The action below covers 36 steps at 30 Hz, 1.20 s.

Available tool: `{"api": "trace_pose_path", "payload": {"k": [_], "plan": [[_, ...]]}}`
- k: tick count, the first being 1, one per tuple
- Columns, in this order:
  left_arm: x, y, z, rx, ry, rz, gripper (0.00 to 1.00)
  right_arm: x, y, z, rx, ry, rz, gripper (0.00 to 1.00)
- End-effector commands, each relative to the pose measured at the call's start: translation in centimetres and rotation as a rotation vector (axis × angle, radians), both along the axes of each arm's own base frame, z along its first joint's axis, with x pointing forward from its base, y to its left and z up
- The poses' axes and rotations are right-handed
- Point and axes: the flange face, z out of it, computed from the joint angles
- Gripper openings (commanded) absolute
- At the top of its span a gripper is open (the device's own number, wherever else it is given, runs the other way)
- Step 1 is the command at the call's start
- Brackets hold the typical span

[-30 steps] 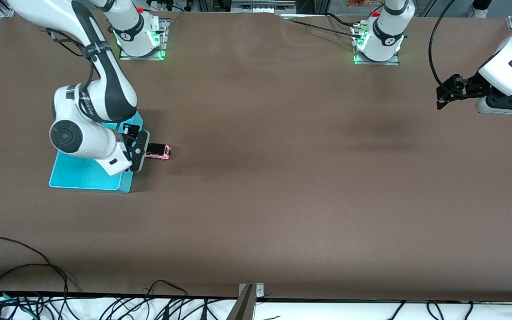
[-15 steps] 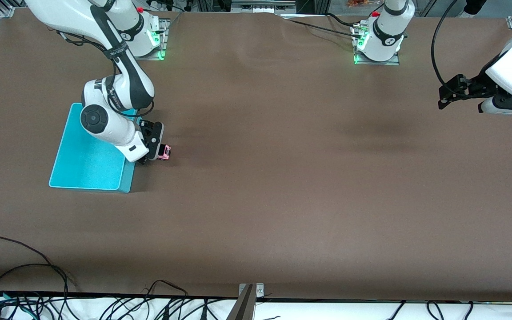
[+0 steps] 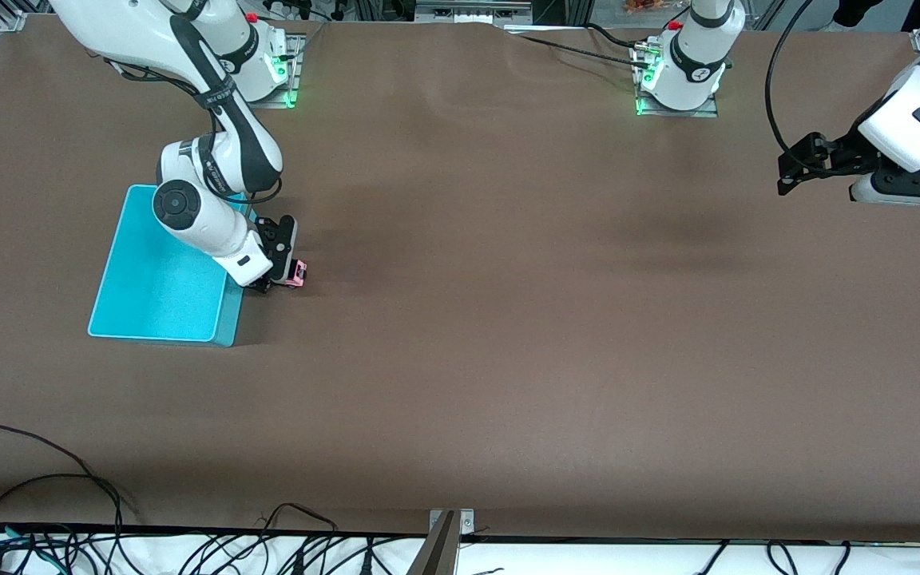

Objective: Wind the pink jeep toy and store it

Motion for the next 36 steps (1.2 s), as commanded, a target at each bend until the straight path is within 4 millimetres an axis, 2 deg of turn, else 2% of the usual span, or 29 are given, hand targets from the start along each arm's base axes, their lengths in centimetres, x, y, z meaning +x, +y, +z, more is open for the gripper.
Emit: {"api": "trace_pose_path", "payload": {"k": [1, 3, 5, 10, 17, 25, 27, 30, 34, 36], "plan": [[-0.1, -0.2, 0.4, -0.009, 0.004, 0.009, 1.0, -0.3, 0.2, -0.2, 0.015, -0.012, 0.036, 0.34], [-0.1, -0.2, 0.4, -0.009, 0.004, 0.008, 1.0, -0.2, 0.2, 0.0, 0.016, -0.014, 0.042, 0.22], [-0.1, -0.2, 0.4, -0.009, 0.004, 0.008, 1.0, 0.0, 0.3, 0.2, 0.018, -0.017, 0.047, 0.16], [-0.1, -0.2, 0.4, -0.009, 0.004, 0.009, 1.0, 0.6, 1.6, 1.5, 0.029, -0.044, 0.054, 0.15], [-0.1, -0.2, 0.5, -0.01, 0.004, 0.009, 1.0, 2.8, 4.1, 6.6, 0.048, -0.074, 0.079, 0.15], [-0.2, -0.5, 0.5, -0.01, 0.004, 0.006, 1.0, 5.3, 4.0, 13.9, 0.025, 0.012, 0.078, 0.15], [-0.2, -0.4, 0.5, -0.01, 0.004, 0.009, 1.0, 5.6, 3.0, 16.1, 0.017, 0.027, 0.066, 0.15], [-0.1, 0.1, 0.4, -0.01, 0.006, 0.017, 1.0, 5.8, 0.0, 18.6, -0.001, 0.047, 0.024, 0.15], [0.0, 0.3, 0.3, -0.01, 0.007, 0.02, 1.0, 5.3, -4.1, 20.8, -0.017, 0.074, -0.028, 0.15], [0.0, 0.4, 0.3, -0.01, 0.007, 0.022, 1.0, 4.8, -5.6, 21.8, -0.021, 0.093, -0.043, 0.15]]}}
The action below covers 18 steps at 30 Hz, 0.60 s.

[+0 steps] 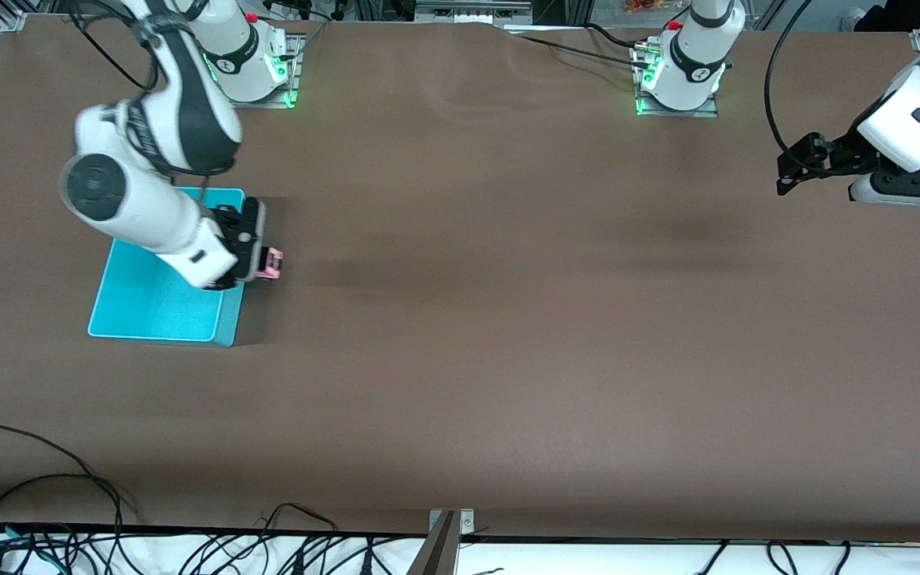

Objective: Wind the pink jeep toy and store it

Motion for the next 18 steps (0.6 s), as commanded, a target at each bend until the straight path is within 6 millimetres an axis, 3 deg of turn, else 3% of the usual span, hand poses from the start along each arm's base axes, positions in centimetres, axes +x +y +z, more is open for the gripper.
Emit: {"api": "trace_pose_path", "payload": {"k": [1, 4, 7, 13, 18], "plan": [[0.0, 0.4, 0.3, -0.01, 0.007, 0.017, 1.0, -1.2, -4.5, 3.0, 0.001, 0.048, -0.045, 0.15], [-0.1, 0.5, 0.3, -0.01, 0.009, 0.019, 1.0, -1.6, -7.1, 3.1, 0.002, 0.068, -0.05, 0.16], [-0.2, 0.5, 0.2, -0.01, 0.021, 0.02, 1.0, -1.9, -9.5, 2.0, 0.015, 0.09, -0.012, 0.16], [-0.4, 0.5, 0.1, -0.009, 0.039, 0.018, 1.0, -3.4, -13.2, -2.0, 0.028, 0.107, 0.008, 0.16], [-0.4, 0.5, 0.2, -0.009, 0.038, 0.018, 1.0, -5.0, -15.0, -6.5, 0.044, 0.069, 0.074, 0.16]]}}
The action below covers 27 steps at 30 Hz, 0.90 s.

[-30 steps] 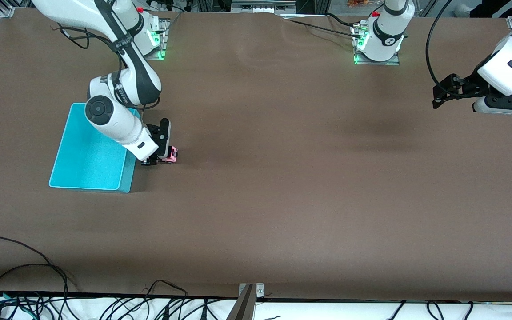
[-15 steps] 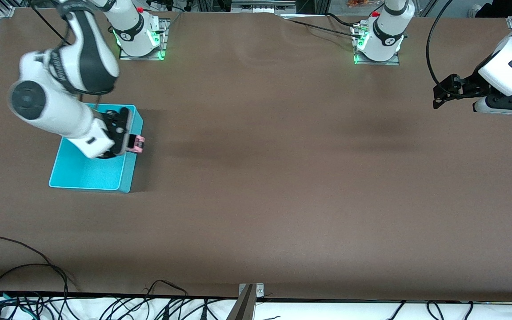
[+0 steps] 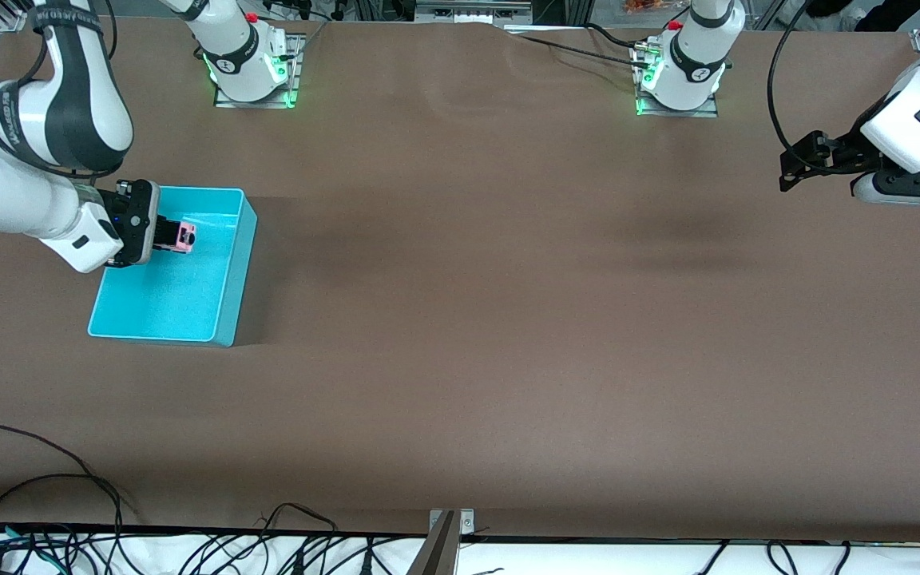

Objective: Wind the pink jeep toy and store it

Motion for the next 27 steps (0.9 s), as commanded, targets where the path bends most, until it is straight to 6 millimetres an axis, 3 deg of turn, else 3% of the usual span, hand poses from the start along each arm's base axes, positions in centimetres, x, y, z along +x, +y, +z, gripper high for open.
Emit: {"api": "trace_pose_path", "payload": {"k": [1, 11, 19, 23, 27], "plan": [[-0.1, 0.1, 0.4, -0.012, 0.006, 0.011, 1.0, -2.6, -1.7, -4.7, 0.039, -0.039, 0.057, 0.16], [-0.2, -0.4, 0.5, -0.012, 0.004, 0.002, 1.0, -5.5, -2.2, -11.1, 0.022, -0.066, 0.055, 0.17], [-0.2, -0.4, 0.5, -0.012, 0.004, 0.0, 1.0, -6.7, -2.3, -13.6, 0.014, -0.06, 0.056, 0.23], [-0.4, -0.5, 0.5, -0.011, 0.015, 0.0, 1.0, -6.8, -2.3, -14.0, 0.012, -0.052, 0.056, 0.41], [-0.4, -0.8, 0.5, -0.012, 0.017, -0.005, 1.0, -6.9, -2.4, -14.4, 0.028, -0.046, 0.024, 0.76]]}}
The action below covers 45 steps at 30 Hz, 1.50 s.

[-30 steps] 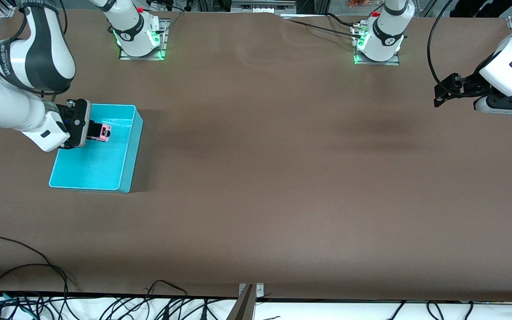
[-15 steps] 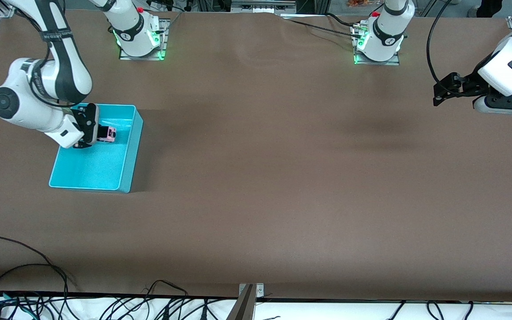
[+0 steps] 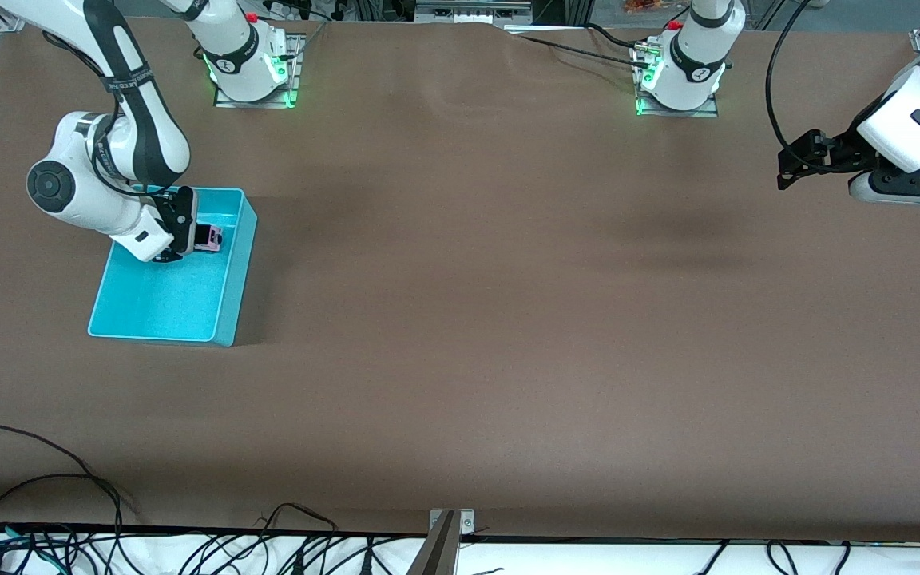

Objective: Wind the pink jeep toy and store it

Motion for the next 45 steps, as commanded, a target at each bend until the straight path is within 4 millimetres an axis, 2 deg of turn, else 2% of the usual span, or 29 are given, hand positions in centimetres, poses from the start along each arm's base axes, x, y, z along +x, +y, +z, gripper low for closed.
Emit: {"api": "trace_pose_path", "payload": {"k": [1, 2, 6, 10, 14, 19, 24, 28, 35, 39, 45], "plan": [[-0.3, -0.6, 0.5, -0.013, 0.007, -0.001, 1.0, -0.3, -0.1, -0.4, 0.038, -0.005, -0.03, 0.93], [-0.3, -0.6, 0.6, -0.016, 0.006, -0.001, 1.0, -0.4, -0.1, -0.4, 0.041, -0.004, -0.034, 1.0], [-0.2, -0.7, 0.6, -0.021, 0.006, -0.001, 1.0, -0.3, -0.1, -0.3, 0.043, -0.002, -0.037, 1.0], [0.1, -0.4, 0.4, -0.023, 0.0, 0.004, 1.0, 0.3, 0.0, 0.6, 0.045, -0.017, -0.033, 1.0], [0.4, -0.2, 0.1, -0.021, 0.001, 0.007, 1.0, 1.9, 0.2, 3.1, 0.051, -0.044, -0.028, 1.0], [0.5, -0.3, 0.0, -0.019, 0.003, 0.005, 1.0, 4.6, 1.1, 8.1, 0.058, -0.084, -0.05, 1.0], [0.5, -0.3, 0.0, -0.024, 0.003, 0.007, 1.0, 7.4, 1.4, 13.4, 0.036, -0.079, -0.233, 1.0], [0.4, -0.4, 0.1, -0.024, 0.002, 0.006, 1.0, 8.9, 1.7, 17.2, 0.008, -0.064, -0.398, 1.0], [0.4, -0.4, 0.0, -0.024, 0.003, 0.006, 1.0, 10.6, 1.9, 23.3, -0.047, -0.069, -0.768, 1.0], [0.4, -0.3, 0.4, -0.02, -0.005, 0.005, 1.0, 11.4, 2.0, 26.6, -0.063, -0.09, -0.912, 1.0], [0.5, -0.2, 0.6, -0.016, -0.01, 0.007, 1.0, 11.7, 1.7, 30.9, -0.094, -0.103, -1.172, 1.0]]}}
